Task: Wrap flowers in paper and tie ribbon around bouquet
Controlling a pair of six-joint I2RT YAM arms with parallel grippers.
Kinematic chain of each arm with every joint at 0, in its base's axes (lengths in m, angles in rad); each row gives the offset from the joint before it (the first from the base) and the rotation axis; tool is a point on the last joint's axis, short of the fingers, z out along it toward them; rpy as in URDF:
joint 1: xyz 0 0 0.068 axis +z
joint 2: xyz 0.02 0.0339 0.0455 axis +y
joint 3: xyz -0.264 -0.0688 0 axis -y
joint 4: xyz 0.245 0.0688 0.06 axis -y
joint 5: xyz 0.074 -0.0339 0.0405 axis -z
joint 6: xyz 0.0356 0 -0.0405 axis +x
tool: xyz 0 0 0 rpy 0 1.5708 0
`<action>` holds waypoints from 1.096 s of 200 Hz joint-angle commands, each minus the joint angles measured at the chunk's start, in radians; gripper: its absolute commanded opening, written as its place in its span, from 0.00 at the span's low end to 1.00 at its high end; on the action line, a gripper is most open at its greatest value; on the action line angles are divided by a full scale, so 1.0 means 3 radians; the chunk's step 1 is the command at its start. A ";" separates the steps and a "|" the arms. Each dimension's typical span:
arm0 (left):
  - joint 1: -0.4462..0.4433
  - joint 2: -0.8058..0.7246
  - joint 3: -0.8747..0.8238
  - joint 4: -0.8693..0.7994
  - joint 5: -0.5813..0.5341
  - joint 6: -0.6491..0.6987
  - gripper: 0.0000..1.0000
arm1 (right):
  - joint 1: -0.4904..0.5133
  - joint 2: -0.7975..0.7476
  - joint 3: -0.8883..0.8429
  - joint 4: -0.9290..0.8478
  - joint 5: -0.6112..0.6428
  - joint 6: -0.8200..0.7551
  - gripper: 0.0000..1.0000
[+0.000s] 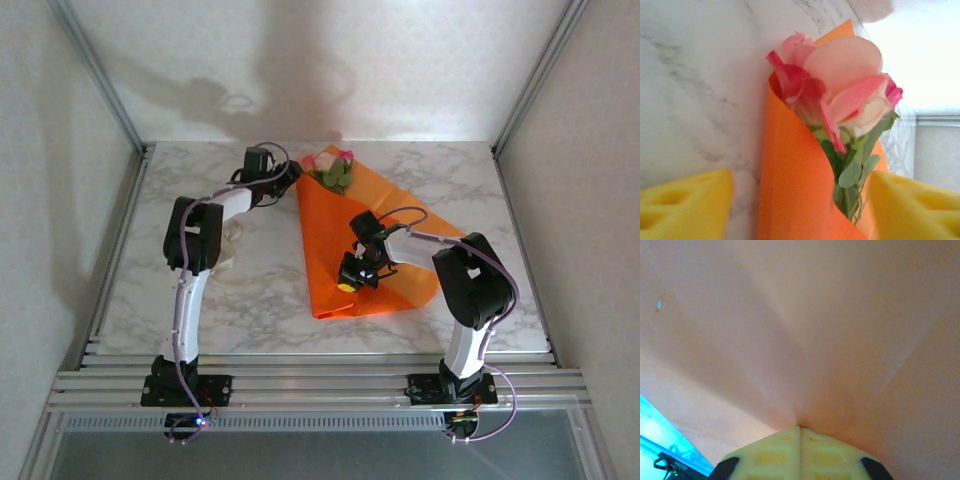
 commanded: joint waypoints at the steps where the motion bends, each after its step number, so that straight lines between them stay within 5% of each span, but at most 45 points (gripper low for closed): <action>1: -0.0038 -0.0827 -0.0670 -0.0109 -0.0301 0.0105 0.92 | 0.0051 0.0184 -0.0190 -0.0216 0.0273 -0.0032 0.00; 42: -0.0608 -0.2114 -0.2430 -0.0115 0.0014 -0.0104 0.63 | 0.0039 0.0202 -0.0189 -0.0174 0.0252 -0.0044 0.00; 68: -0.1140 -0.2504 -0.3156 -0.0136 0.0150 -0.0364 0.57 | 0.0034 0.0194 -0.0178 -0.0174 0.0254 -0.0058 0.00; 111: -0.1633 -0.2604 -0.3524 -0.0171 0.0031 -0.0611 0.53 | 0.0034 0.0232 -0.0147 -0.0183 0.0241 -0.0087 0.00; 136: -0.1656 -0.2524 -0.3541 -0.0068 -0.0042 -0.0633 0.54 | 0.0034 0.0245 -0.0142 -0.0199 0.0250 -0.0108 0.00; 178: -0.1661 -0.2796 -0.3325 -0.0864 -0.0590 -0.0577 0.62 | 0.0024 0.0251 -0.0122 -0.0230 0.0265 -0.0129 0.00; 206: -0.1683 -0.2966 -0.3497 -0.0704 -0.0359 -0.0858 0.62 | 0.0019 0.0274 -0.0101 -0.0246 0.0259 -0.0142 0.00; 219: -0.1691 -0.3003 -0.3583 -0.0420 -0.0143 -0.1083 0.55 | 0.0019 0.0278 -0.0104 -0.0245 0.0260 -0.0142 0.00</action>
